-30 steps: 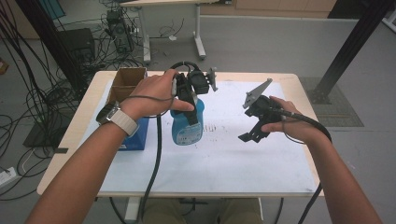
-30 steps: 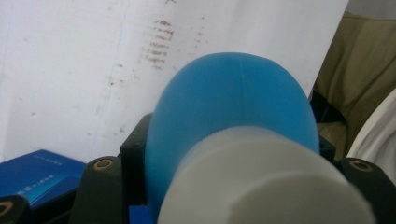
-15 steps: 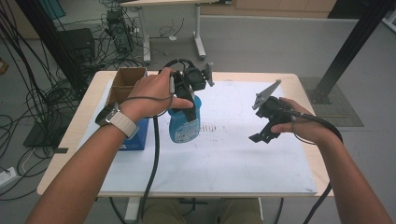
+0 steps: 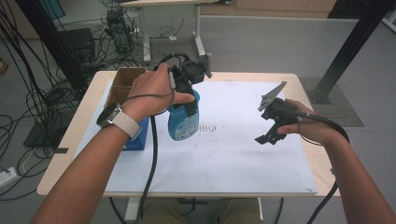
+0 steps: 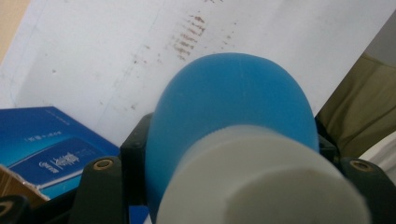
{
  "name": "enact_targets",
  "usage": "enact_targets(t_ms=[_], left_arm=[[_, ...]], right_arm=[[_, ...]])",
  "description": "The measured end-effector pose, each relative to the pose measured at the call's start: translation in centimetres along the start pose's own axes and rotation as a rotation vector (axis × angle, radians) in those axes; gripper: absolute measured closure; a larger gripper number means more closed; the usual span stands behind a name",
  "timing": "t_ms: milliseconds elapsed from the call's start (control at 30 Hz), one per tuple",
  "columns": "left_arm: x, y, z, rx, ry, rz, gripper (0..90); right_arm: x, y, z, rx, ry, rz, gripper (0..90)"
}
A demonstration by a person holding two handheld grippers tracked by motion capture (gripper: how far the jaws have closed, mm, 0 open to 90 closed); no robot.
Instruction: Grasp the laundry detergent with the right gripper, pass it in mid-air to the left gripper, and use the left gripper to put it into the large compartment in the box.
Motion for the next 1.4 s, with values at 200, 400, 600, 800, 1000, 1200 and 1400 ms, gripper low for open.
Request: enact_targets(t_ms=[200, 400, 600, 800, 1000, 1200, 1400], left_arm=[[0.4, 0.9, 0.1, -0.006, 0.065, 0.034, 38.1], [0.5, 1.8, 0.4, 0.006, 0.103, 0.08, 38.1], [1.0, 3.0, 0.7, 0.0, 0.156, 0.108, 38.0], [1.6, 3.9, 0.6, 0.007, 0.199, 0.139, 38.0], [2.4, 4.6, 0.4, 0.011, 0.241, 0.179, 38.0], [3.0, 5.6, 0.3, 0.01, 0.308, 0.199, 38.0], [3.7, 6.7, 0.3, 0.023, 0.355, 0.225, 38.0]], right_arm=[[0.1, 0.2, -0.2, -0.003, 0.0, -0.005, 5.1], [0.1, 0.6, -0.3, -0.005, -0.007, -0.013, 5.1], [-0.1, 0.6, -0.3, -0.002, -0.005, -0.015, 5.2], [-0.2, 0.6, -0.2, -0.012, -0.008, -0.016, 5.2], [-0.2, 0.7, 0.0, -0.01, 0.0, -0.015, 5.0], [-0.3, 0.7, 0.2, -0.01, 0.002, -0.017, 5.1], [-0.5, 0.7, 0.3, -0.008, 0.011, -0.02, 5.1]])
Point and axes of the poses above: each handheld gripper's, and its own axes: y roughly backward along the jaws, z roughly out of its top, x roughly to its left, the point moved 5 cm from there along -y, roughly forward along the jaws, and after that the axes turned 15 degrees about -x, right-handed, at the moved point
